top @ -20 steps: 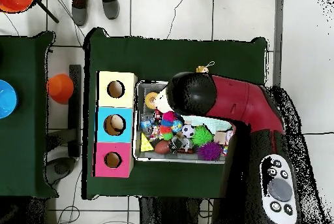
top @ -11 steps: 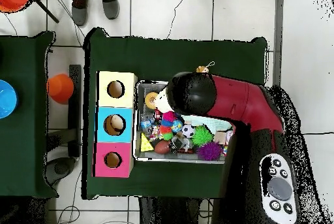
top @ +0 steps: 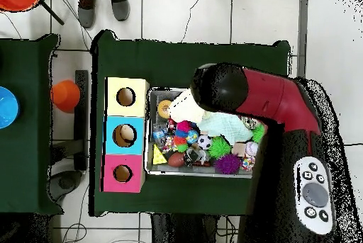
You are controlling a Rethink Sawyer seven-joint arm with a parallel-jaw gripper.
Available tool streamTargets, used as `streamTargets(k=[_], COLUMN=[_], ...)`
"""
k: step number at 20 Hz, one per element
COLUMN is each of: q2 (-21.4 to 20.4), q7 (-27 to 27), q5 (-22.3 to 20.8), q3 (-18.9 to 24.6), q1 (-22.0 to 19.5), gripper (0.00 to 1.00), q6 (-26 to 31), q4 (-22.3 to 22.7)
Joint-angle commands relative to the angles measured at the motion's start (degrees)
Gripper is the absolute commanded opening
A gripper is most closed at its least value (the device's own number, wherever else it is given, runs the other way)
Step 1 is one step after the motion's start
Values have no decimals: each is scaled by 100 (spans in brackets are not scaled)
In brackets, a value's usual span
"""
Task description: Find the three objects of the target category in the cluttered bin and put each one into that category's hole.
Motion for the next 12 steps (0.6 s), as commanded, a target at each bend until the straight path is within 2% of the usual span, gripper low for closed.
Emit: streamTargets(k=[1, 7, 12], q2=[500, 716, 805], q7=[646, 507, 498], q5=[179, 145, 149], q3=[163, 189, 217], q1=[-244, -329, -391], gripper=[100, 100, 100], q6=[897, 1044, 924], q4=[-1033, -1547, -1645])
